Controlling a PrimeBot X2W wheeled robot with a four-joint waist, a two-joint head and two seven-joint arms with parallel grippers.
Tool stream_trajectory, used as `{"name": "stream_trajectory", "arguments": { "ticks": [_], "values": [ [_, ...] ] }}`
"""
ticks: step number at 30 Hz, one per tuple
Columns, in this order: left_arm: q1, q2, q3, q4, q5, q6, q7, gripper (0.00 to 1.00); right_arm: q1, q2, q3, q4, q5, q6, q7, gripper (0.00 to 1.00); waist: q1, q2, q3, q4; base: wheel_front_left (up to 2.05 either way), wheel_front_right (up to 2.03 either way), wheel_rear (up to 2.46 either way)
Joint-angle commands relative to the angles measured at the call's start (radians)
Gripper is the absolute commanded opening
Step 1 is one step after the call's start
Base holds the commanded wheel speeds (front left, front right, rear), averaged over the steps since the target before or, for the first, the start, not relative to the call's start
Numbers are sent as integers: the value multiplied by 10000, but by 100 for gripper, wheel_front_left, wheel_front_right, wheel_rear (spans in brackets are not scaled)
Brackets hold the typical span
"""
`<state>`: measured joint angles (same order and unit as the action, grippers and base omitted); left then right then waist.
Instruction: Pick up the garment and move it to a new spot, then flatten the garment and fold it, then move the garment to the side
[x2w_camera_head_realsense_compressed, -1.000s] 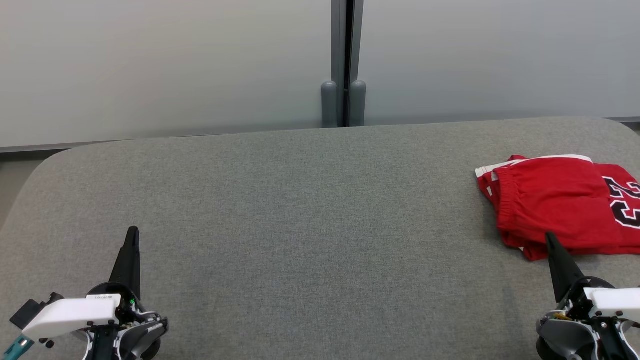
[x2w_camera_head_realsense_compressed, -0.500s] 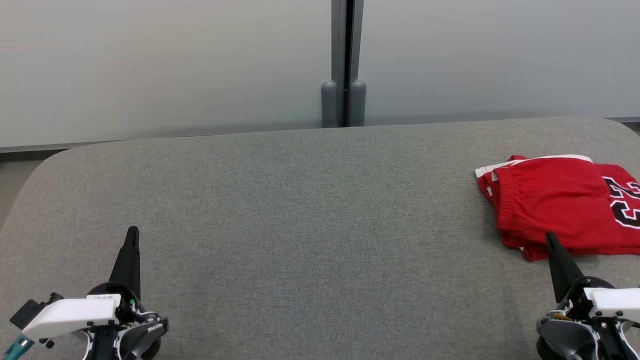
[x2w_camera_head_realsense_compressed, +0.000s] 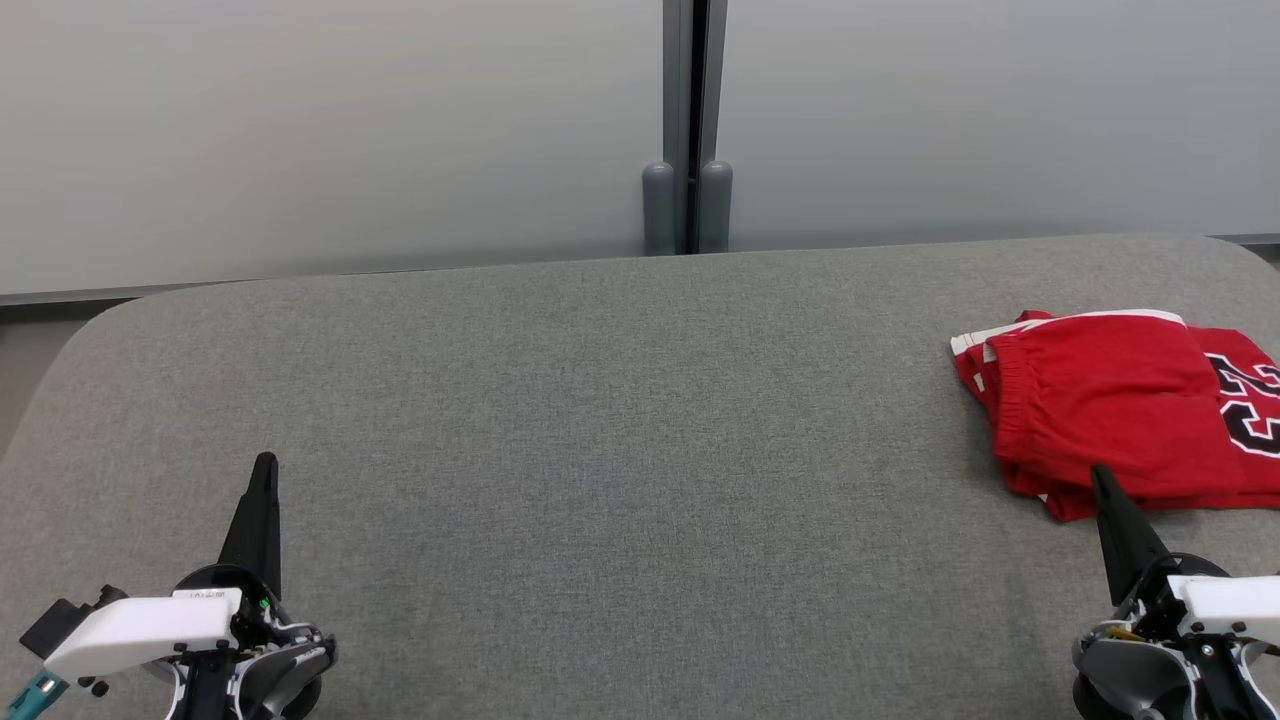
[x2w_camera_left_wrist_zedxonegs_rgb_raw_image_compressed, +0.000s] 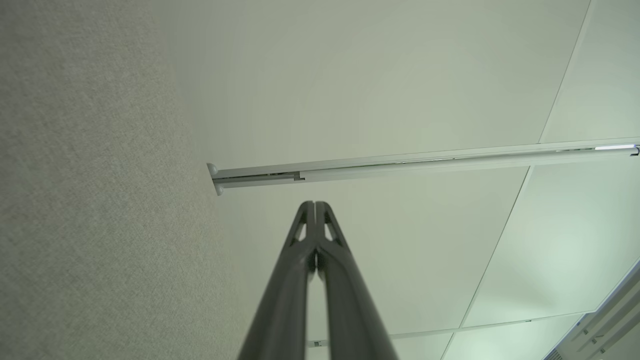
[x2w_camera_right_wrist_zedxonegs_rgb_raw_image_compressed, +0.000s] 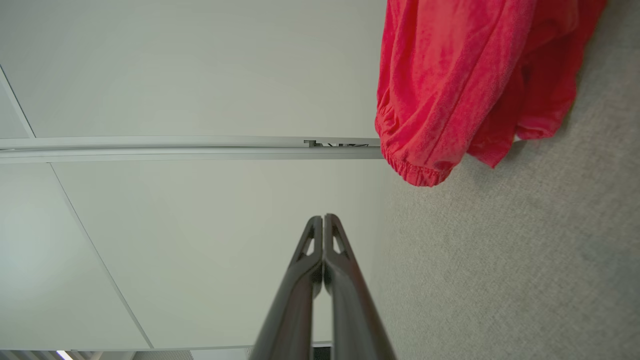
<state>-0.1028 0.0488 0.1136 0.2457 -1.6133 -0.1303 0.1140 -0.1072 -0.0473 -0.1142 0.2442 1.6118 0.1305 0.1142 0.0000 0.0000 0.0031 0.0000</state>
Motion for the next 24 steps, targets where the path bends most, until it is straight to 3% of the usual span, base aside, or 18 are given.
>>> {"name": "stream_trajectory", "arguments": {
  "ticks": [1, 24],
  "values": [
    [-134, 17, 49, 9, 8, -38, 35, 0, -39, -43, -15, 24, 22, 4, 31, 0, 0, 0, 0, 0, 0, 0, 0],
    [-134, 16, 52, 8, 14, -38, 40, 0, -39, -43, -14, 24, 23, 4, 30, 0, 0, 0, 0, 0, 0, 0, 0]
  ]
}}
